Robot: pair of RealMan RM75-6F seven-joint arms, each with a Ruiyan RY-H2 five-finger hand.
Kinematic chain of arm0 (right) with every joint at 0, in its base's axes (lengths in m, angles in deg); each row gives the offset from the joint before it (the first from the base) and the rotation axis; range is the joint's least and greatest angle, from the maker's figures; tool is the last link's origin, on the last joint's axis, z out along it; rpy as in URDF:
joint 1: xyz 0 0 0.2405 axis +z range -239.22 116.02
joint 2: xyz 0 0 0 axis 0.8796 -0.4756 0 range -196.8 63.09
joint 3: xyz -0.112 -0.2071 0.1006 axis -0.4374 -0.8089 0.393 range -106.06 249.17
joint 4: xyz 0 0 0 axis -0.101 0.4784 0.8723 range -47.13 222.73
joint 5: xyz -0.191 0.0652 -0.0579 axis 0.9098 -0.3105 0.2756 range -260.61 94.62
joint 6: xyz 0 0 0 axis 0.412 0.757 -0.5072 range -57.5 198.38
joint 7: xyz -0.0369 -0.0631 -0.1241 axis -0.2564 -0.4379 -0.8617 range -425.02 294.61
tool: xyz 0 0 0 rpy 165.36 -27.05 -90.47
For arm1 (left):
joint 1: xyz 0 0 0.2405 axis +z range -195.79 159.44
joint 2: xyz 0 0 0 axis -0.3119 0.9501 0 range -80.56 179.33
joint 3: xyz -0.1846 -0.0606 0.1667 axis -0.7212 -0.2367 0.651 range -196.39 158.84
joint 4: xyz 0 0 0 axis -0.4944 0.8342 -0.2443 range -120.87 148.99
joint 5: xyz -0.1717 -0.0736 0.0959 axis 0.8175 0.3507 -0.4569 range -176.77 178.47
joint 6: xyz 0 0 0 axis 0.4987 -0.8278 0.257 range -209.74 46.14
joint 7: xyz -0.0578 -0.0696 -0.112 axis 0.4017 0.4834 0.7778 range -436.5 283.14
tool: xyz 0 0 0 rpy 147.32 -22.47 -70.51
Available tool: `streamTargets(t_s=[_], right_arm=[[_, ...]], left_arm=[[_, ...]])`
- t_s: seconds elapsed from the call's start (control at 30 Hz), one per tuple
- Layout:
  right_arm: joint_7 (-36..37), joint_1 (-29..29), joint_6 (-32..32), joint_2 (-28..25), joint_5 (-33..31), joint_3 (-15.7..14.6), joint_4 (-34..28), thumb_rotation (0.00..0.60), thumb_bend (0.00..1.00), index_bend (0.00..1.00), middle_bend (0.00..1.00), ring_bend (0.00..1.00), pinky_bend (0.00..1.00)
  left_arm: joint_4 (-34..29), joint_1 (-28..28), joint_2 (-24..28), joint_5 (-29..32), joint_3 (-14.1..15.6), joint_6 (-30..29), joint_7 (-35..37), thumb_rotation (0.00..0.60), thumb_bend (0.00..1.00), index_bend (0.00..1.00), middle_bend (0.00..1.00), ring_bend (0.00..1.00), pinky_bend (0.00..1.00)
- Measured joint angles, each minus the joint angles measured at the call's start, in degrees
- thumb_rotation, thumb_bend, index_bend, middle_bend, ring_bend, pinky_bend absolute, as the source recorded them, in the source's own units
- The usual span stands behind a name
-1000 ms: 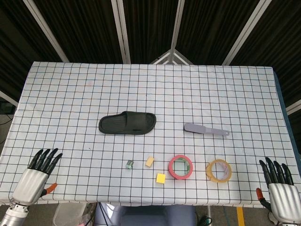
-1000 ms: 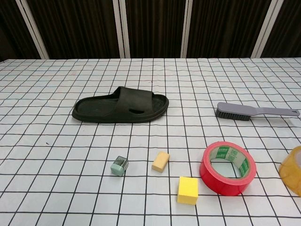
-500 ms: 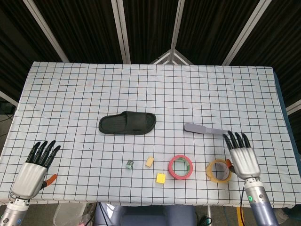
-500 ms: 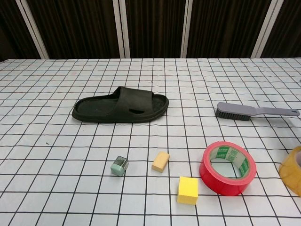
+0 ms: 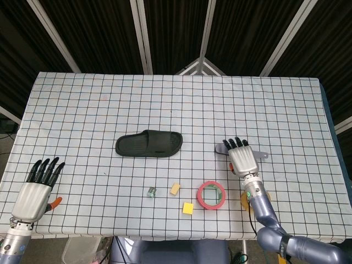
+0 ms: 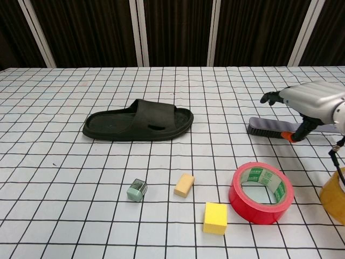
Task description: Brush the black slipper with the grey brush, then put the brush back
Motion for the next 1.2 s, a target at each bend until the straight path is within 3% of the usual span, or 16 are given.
streamTargets(t_s=[0.27,0.5,1.2], right_arm=[[2.1,5.3,2.9,4.9,-2.1,0.8,9.0,0.600,0.43,0.27,0.26,0.21,0.28],[4.4,7.7,4.8,6.9,-3.5,-0.1,13.6,0.600,0.43,0.28,0.28,0.22,0.31],[7.2,8.9,2.3,5.1,-4.0,-2.7,13.1,0.600,0.43,0.36,0.35,0.29,0.35]], left_arm=[[-0.1,0.0,0.3,1.6,-0.3,0.2,0.0,0.600,0.06,0.00,0.00,0.00,0.03],[0.0,-0.5,0.3,3.2,-0.8,0.8,0.0,0.600,0.06,0.00,0.00,0.00,0.03],[-0.4,-0.7,0.4,3.5,-0.3,0.2,-0.2,0.600,0.06,0.00,0.00,0.00,0.03]])
